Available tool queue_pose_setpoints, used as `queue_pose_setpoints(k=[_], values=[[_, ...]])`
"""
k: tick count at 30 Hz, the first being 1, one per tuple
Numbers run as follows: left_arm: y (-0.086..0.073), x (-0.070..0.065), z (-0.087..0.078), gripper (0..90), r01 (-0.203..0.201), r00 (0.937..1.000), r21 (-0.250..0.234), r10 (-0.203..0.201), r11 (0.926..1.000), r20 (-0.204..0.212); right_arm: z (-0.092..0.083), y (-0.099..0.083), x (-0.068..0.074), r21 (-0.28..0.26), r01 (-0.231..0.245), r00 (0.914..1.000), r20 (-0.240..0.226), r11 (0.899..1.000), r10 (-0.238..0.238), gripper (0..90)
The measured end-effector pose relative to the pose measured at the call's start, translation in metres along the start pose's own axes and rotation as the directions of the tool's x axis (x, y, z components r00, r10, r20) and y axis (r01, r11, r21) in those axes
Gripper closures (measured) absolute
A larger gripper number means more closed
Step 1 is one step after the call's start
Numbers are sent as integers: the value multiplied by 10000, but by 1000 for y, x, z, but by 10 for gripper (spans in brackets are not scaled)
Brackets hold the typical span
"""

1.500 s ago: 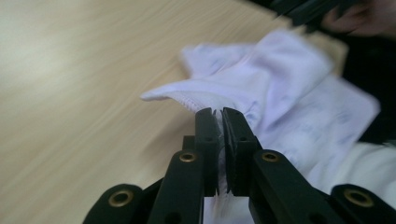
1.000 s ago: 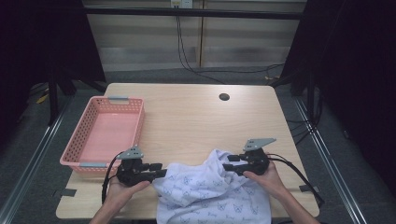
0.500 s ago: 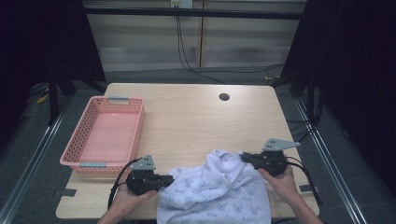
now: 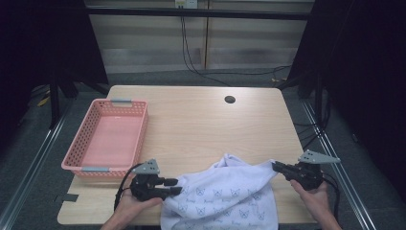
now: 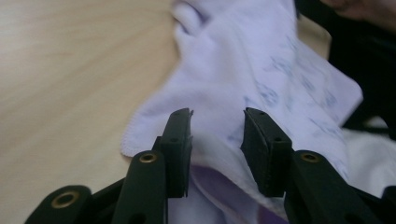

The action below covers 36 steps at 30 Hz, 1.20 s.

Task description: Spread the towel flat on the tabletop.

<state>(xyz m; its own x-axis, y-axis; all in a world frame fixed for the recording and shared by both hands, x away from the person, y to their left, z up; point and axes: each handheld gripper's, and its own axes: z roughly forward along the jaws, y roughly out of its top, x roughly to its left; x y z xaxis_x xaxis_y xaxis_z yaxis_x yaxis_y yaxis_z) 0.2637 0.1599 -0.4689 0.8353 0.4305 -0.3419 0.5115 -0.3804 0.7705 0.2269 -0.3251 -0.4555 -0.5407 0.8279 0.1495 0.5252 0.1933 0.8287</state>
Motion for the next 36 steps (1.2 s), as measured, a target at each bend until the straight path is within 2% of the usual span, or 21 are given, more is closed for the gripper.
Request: queue_pose_setpoints(k=[1, 3, 4, 6, 8, 9, 13, 15, 16, 17, 18, 19, 20, 22, 23, 25, 27, 29, 31, 33, 36], values=[[2, 7, 0, 616, 246, 9994, -45, -247, 9997, -242, 1, 1, 0, -42, 9, 10000, -55, 10000, -9, 871], [3, 18, 5, 612, 745, 9967, 139, -740, 9971, -323, 3, 2, 1, -16, 5, 10000, -99, 10000, -6, 870], [2, 22, 10, 613, 880, 9938, 215, -863, 9959, -699, 4, 2, 1, -29, 43, 9999, -133, 10000, -43, 870], [2, 27, 18, 576, 1071, 9920, 565, -1029, 9926, -729, 5, 2, 1, 2, 24, 9998, -221, 10000, -24, 869], [1, 28, 25, 538, 876, 9927, 830, -800, 9927, -907, 7, 2, 1, 56, 53, 9996, -268, 10000, -51, 869], [0, 29, 26, 493, 891, 9916, 910, -797, 9919, -1022, 8, 2, 1, 70, 31, 9996, -290, 10000, -29, 869], [-2, 29, 31, 433, 740, 9888, 1246, -566, 9894, -1378, 10, 1, 0, 107, 37, 9993, -364, 9999, -34, 868], [-2, 27, 34, 421, 505, 9898, 1314, -321, 9900, -1387, 10, 1, 1, 96, 65, 9992, -405, 9999, -61, 867], [-3, 23, 36, 422, 231, 9900, 1370, -36, 9903, -1411, 10, 1, 1, 78, 103, 9990, -434, 9999, -100, 867], [-3, 21, 37, 435, 35, 9897, 1430, 171, 9897, -1422, 10, 2, 1, 103, 93, 9989, -464, 9999, -88, 867], [-3, 18, 39, 485, -207, 9935, 1516, 373, 9882, -1078, 11, 2, 1, 121, 94, 9989, -459, 9999, -88, 867], [-3, 16, 39, 548, -299, 9951, 1628, 447, 9862, -882, 11, 2, 1, 116, 113, 9988, -479, 9999, -107, 867], [-3, 14, 40, 579, -367, 9943, 1691, 529, 9849, -923, 12, 2, 2, 101, 125, 9986, -509, 9999, -120, 867], [-4, 13, 41, 714, -401, 9969, 1844, 517, 9820, -588, 12, 2, 2, 137, 109, 9986, -520, 9998, -101, 867], [-4, 13, 41, 748, -418, 9973, 1873, 523, 9814, -515, 13, 2, 2, 147, 126, 9985, -541, 9998, -118, 867], [-4, 15, 41, 819, -218, 9987, 1765, 297, 9841, -422, 13, 2, 3, 176, 110, 9984, -555, 9998, -100, 867], [-3, 16, 38, 841, -124, 9989, 1673, 197, 9858, -415, 12, 3, 3, 124, 146, 9983, -562, 9998, -138, 867], [-1, 17, 33, 849, -8, 9985, 1248, 75, 9922, -534, 10, 4, 2, 38, 101, 9985, -539, 9999, -99, 867], [3, 19, 23, 848, 215, 9988, 646, -187, 9977, -448, 8, 5, 1, -77, 77, 9985, -542, 9999, -81, 867], [8, 18, 17, 848, 93, 9985, 363, -73, 9993, -538, 5, 10, 0, -279, 28, 9987, -508, 9996, -42, 867], [17, 19, 10, 849, 248, 9989, -289, -259, 9993, -400, 0, 17, 0, -623, -29, 9987, -505, 9981, -3, 867]])
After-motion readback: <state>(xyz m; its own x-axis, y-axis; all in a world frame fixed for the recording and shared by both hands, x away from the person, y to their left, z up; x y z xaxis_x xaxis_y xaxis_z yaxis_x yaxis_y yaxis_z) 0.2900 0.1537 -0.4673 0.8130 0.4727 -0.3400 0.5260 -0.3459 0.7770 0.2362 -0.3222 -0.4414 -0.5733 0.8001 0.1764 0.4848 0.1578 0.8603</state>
